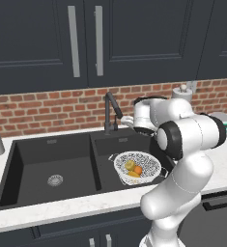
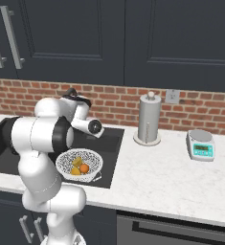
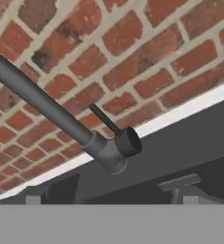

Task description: Put the colander in the sink, put the tangerine, mango, kiwi in the colander, and turn on the sink faucet and pour water over the colander.

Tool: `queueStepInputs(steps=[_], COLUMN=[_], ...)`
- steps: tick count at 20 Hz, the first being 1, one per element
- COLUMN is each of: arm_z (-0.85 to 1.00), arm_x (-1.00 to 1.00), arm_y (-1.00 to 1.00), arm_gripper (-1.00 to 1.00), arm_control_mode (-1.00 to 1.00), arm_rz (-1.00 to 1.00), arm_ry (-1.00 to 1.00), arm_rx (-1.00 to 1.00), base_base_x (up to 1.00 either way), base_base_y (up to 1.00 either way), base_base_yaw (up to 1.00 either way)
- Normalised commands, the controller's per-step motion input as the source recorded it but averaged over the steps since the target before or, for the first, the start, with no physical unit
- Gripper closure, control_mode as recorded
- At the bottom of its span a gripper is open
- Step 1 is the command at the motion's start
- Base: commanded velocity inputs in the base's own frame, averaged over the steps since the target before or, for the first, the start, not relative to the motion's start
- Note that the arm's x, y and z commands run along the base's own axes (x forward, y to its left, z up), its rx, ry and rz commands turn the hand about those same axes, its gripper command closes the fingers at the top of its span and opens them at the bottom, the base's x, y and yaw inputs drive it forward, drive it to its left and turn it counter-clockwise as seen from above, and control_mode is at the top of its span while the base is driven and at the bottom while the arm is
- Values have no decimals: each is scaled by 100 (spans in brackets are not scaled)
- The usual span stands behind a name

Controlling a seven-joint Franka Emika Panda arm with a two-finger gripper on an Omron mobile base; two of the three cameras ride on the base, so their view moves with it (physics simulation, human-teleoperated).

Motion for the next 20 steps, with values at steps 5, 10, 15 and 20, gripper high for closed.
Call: queueStepInputs(steps=[5,10,15,20], arm_z=[-1,2,20,21], arm_x=[14,5,11,17], arm_y=[0,0,0,3], arm_gripper=[-100,-100,-100,-100], arm_control_mode=[-100,-100,-100,-100], arm_rz=[-4,0,0,0], arm_ry=[0,0,0,0], arm_rx=[19,16,12,7], base_base_x=[0,0,0,0], base_base_y=[0,0,0,0], base_base_yaw=[0,0,0,0])
